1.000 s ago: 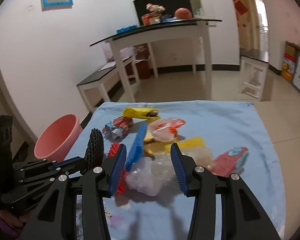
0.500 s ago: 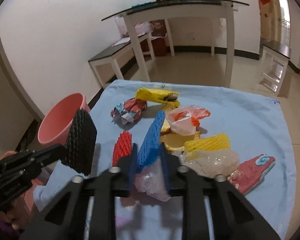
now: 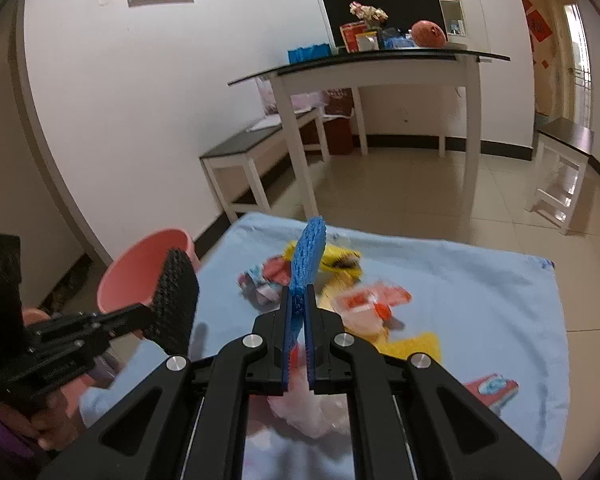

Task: Collect trash
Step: 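Carry both foam nets over the pink bin and open both tools, then grasp the crumpled pink-and-blue wrapper with the left tool, then grasp the yellow snack wrapper with the right tool, then carry both wrappers over the pink bin and open both tools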

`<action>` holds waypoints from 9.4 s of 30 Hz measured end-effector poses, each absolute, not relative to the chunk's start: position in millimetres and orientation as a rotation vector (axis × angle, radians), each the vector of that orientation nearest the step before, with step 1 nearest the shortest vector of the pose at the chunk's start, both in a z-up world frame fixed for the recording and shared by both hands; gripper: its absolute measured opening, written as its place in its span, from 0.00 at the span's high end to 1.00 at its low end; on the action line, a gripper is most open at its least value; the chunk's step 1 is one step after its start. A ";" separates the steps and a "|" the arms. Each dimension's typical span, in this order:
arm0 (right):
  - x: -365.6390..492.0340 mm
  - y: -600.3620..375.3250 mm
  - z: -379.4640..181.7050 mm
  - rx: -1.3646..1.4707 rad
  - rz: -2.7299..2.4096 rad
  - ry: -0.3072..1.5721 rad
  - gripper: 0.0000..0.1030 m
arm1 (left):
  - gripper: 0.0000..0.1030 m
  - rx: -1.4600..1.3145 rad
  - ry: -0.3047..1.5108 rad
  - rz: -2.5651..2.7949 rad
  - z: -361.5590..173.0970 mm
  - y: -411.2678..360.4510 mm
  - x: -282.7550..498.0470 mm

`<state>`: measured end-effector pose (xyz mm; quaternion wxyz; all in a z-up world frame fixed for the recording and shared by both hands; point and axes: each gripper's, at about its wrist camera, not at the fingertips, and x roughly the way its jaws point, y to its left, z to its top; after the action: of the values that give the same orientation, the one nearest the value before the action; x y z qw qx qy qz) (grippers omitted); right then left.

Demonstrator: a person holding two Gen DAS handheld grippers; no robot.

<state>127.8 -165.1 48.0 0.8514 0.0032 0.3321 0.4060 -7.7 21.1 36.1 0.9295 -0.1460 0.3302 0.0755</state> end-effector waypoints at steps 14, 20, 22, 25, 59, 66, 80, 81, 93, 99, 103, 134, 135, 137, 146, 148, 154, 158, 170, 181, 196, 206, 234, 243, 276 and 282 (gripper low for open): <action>107.9 -107.3 72.4 0.032 1.015 0.652 0.95 | 0.94 -0.233 0.571 0.267 72.3 53.0 -16.0; 94.7 -63.5 78.9 0.039 1.052 0.672 0.95 | 0.94 -0.241 0.570 0.310 72.3 88.3 -21.2; 90.7 -45.1 80.7 0.048 1.065 0.682 0.95 | 0.94 -0.241 0.567 0.320 71.3 102.4 -24.0; 87.2 -14.8 77.0 0.045 1.076 0.713 0.95 | 0.94 -0.242 0.573 0.341 66.1 123.4 -29.9; 71.8 51.2 30.4 -0.082 0.958 0.817 0.66 | 0.66 -0.381 0.729 0.358 -12.4 210.7 -21.6; 63.8 -12.3 41.7 -0.085 0.872 0.767 0.66 | 0.66 -0.342 0.687 0.338 8.5 183.8 -19.2; 52.6 -186.0 48.8 -0.029 0.500 0.711 0.63 | 0.66 -0.292 0.697 0.114 19.6 85.7 0.8; 52.8 -195.3 46.4 -0.020 0.479 0.716 0.63 | 0.66 -0.289 0.703 0.099 18.4 79.6 1.4; 30.0 -268.2 35.1 0.071 0.317 0.712 0.60 | 0.66 -0.296 0.743 -0.017 15.8 35.6 -7.9; 15.0 -282.8 36.6 0.081 0.299 0.703 0.57 | 0.66 -0.279 0.744 -0.053 18.3 17.7 -19.9; 13.6 -285.1 33.9 0.085 0.303 0.710 0.57 | 0.66 -0.272 0.763 -0.061 14.0 10.7 -20.9; 138.2 -188.7 37.9 0.107 0.543 0.804 0.56 | 0.66 -0.232 0.795 0.049 -7.3 66.4 112.0; 142.1 -183.7 37.9 0.106 0.554 0.808 0.56 | 0.66 -0.232 0.800 0.052 -10.7 67.3 115.8; 155.1 -169.6 37.5 0.108 0.583 0.824 0.54 | 0.66 -0.237 0.818 0.055 -19.7 70.6 127.3; 205.6 -123.2 19.0 0.125 0.643 0.929 0.53 | 0.67 -0.284 0.855 0.050 -55.2 83.9 135.9; 219.4 -116.6 12.8 0.139 0.653 0.967 0.53 | 0.83 -0.298 0.842 0.030 -55.5 85.4 133.1; 262.3 -114.0 -6.3 0.245 0.655 1.067 0.48 | 0.86 -0.312 0.813 0.022 -47.9 85.6 118.0; 274.8 -113.6 -15.0 0.315 0.661 1.124 0.46 | 0.86 -0.302 0.786 0.052 -39.7 87.3 104.4; 238.7 -73.3 -24.4 0.401 0.720 1.297 0.45 | 0.86 -0.337 0.751 0.076 -28.2 96.3 73.5; 242.2 -46.3 -55.6 0.467 0.477 1.358 0.46 | 0.86 -0.370 0.715 0.060 -19.8 96.5 38.6; 239.3 -53.3 -83.3 0.594 0.376 1.353 0.67 | 0.86 -0.403 0.720 0.023 -27.1 102.2 28.9; 243.6 -57.7 -78.2 0.619 0.328 1.291 0.50 | 0.86 -0.395 0.728 0.025 -28.3 101.8 30.8; 106.8 -39.6 19.4 0.023 0.715 0.847 0.96 | 0.86 -0.317 0.602 0.174 18.9 109.5 -11.2; 85.1 32.1 30.3 -0.006 0.898 0.831 0.95 | 0.86 -0.327 0.562 0.376 29.9 160.5 -43.1; 70.3 115.3 -5.4 -0.103 0.990 0.936 0.76 | 0.72 -0.428 0.682 0.555 -18.8 231.3 -56.6; 65.4 98.0 5.1 -0.104 0.986 0.901 0.71 | 0.72 -0.416 0.661 0.535 -9.6 222.5 -60.1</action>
<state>65.4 98.0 5.1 0.7839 -0.0481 0.4175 0.4570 -60.1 222.5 -9.6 0.8901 -0.2004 0.3184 0.2574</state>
